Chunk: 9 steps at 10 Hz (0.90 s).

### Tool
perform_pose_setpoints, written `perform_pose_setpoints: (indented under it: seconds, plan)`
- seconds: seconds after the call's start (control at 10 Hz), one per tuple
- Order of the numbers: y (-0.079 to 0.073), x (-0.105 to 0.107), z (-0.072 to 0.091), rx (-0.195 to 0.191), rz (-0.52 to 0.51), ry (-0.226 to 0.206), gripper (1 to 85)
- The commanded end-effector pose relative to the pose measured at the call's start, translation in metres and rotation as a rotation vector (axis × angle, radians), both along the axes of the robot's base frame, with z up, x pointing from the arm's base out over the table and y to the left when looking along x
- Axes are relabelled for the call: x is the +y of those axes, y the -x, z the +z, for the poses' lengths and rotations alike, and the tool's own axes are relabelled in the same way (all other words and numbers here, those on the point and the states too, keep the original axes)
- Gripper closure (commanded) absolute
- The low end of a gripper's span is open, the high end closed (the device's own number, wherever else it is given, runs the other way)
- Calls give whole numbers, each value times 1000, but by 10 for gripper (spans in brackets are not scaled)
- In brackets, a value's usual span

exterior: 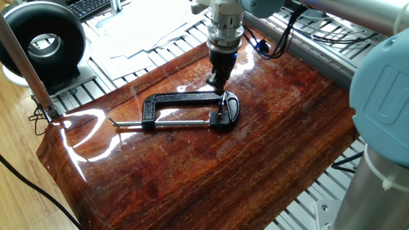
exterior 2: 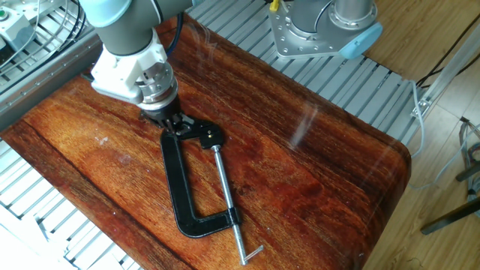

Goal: Turn the hands of a clock

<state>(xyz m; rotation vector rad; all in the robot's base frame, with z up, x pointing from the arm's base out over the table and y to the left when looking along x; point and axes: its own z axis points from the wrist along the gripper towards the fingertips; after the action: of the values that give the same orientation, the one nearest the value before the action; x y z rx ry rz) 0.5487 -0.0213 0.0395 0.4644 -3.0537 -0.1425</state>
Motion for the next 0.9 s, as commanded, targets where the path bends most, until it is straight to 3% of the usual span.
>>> perform_pose_setpoints:
  seconds: [0.0, 0.8]
  plan:
    - [-10, 4, -7, -13, 11, 0, 847]
    - [1, -6, -19, -31, 22, -19, 847]
